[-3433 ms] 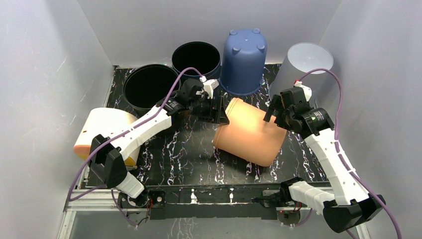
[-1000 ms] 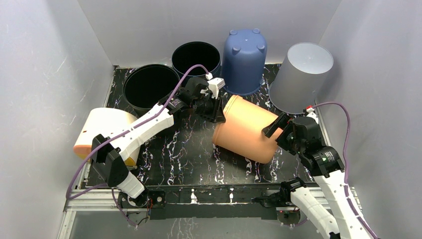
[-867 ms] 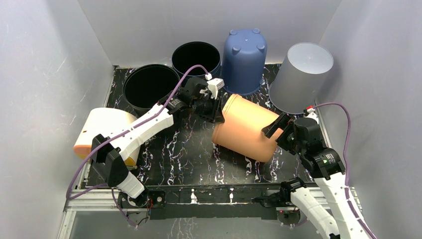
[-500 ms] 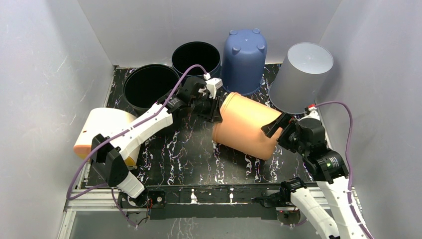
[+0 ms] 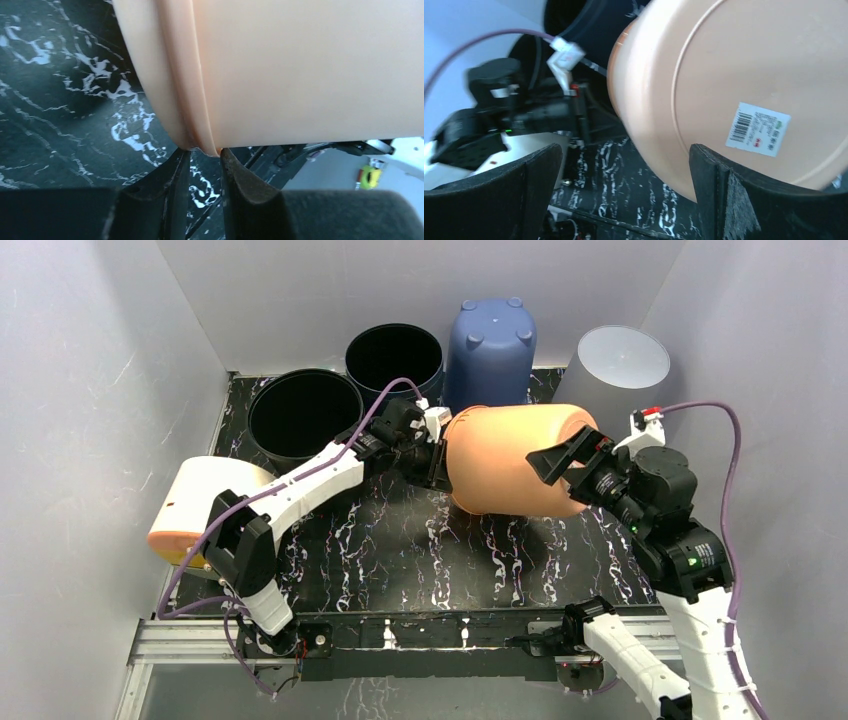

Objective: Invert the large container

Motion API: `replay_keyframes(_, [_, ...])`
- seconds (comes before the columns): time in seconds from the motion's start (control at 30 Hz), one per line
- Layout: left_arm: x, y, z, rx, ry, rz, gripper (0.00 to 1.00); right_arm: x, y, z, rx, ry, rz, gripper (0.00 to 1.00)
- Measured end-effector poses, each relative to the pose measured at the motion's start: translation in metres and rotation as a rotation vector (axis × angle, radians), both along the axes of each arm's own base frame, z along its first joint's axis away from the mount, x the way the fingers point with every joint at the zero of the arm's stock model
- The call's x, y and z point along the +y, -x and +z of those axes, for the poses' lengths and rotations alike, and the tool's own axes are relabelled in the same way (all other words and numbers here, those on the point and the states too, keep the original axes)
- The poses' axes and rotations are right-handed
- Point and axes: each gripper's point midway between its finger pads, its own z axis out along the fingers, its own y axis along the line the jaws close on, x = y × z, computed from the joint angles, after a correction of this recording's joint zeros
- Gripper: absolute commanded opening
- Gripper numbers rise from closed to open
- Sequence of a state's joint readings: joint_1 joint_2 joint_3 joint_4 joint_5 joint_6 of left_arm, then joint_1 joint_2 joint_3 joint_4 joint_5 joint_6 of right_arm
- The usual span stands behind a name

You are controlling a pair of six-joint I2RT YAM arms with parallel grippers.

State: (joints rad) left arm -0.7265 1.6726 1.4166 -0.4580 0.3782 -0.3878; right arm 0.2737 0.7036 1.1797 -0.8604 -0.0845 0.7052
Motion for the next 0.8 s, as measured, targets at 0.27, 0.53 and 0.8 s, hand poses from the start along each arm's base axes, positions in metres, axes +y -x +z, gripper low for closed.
replay_keyframes(0.27, [-0.012, 0.011, -0.011, 0.097, 0.075, 0.010, 0.00, 0.011, -0.007, 0.027, -0.053, -0.023, 0.054, 0.98])
replay_keyframes(0.53, [-0.002, 0.028, -0.047, 0.193, 0.043, 0.037, 0.00, 0.019, -0.031, -0.005, 0.071, 0.004, 0.058, 0.98])
replay_keyframes(0.8, [0.008, 0.044, -0.065, 0.239, 0.035, 0.060, 0.27, 0.033, -0.044, -0.009, 0.060, -0.037, 0.101, 0.98])
